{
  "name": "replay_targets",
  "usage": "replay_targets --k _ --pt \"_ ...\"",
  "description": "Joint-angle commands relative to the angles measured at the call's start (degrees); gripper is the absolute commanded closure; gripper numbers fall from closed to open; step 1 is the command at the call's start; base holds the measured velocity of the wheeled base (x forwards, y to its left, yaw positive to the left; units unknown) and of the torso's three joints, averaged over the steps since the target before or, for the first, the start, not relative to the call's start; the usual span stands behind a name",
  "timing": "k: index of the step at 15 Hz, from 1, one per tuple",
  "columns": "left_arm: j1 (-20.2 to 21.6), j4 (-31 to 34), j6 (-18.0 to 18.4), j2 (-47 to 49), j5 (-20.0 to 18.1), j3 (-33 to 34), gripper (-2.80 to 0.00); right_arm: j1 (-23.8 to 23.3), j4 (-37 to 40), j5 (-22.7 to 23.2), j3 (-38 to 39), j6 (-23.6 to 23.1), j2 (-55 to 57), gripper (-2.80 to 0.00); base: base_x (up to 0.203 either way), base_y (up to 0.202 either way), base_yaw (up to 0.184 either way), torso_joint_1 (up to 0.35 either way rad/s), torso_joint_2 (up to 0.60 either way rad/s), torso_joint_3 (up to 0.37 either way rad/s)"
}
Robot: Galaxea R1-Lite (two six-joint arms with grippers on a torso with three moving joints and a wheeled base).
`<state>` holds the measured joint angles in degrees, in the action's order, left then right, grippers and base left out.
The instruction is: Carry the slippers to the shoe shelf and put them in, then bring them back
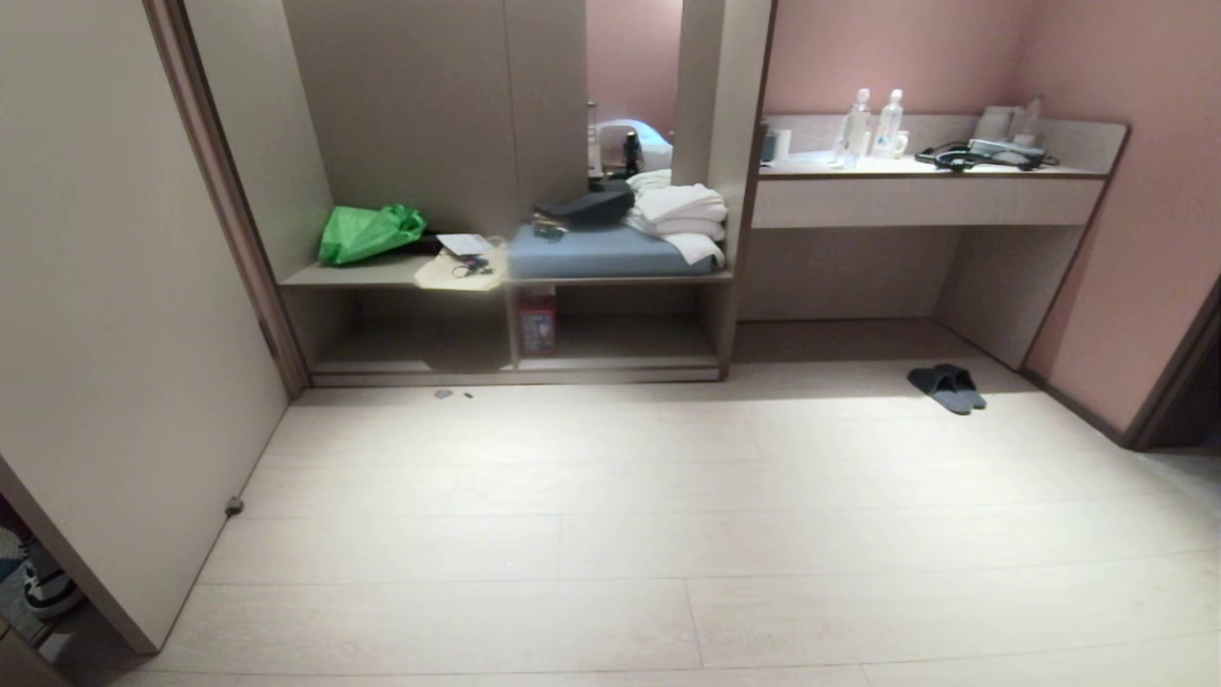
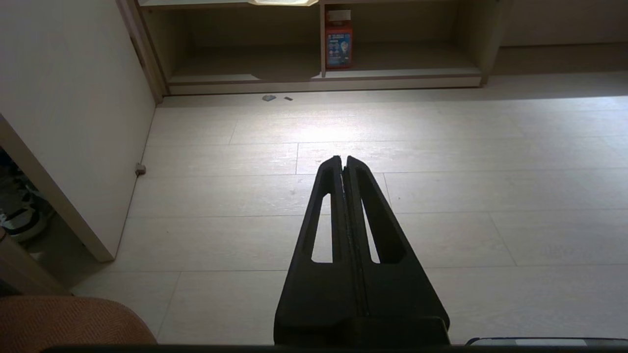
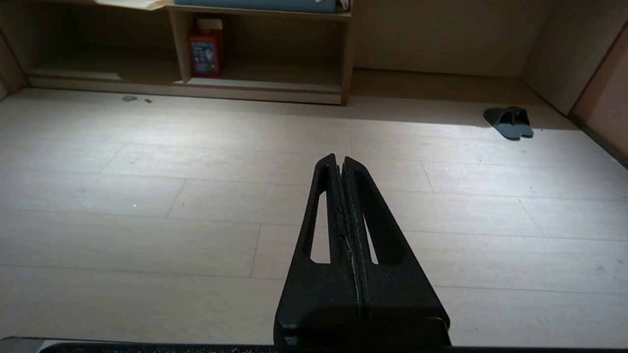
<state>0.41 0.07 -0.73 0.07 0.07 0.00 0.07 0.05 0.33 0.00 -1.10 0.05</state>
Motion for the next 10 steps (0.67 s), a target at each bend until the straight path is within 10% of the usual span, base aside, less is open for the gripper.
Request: replay_targets --k 1,10 --pt "0.0 0.0 -0.1 0.0 0.0 0.0 0.00 0.0 0.0 0.0 0.0 0.0 0.0 0.00 0.000 0.000 0.000 0.000 0.00 0.000" --pt "0.0 0.0 0.0 0.0 0.0 0.0 0.00 0.0 0.0 0.0 0.0 -0.1 0.0 0.00 0.000 0.000 0.000 0.000 0.00 0.000"
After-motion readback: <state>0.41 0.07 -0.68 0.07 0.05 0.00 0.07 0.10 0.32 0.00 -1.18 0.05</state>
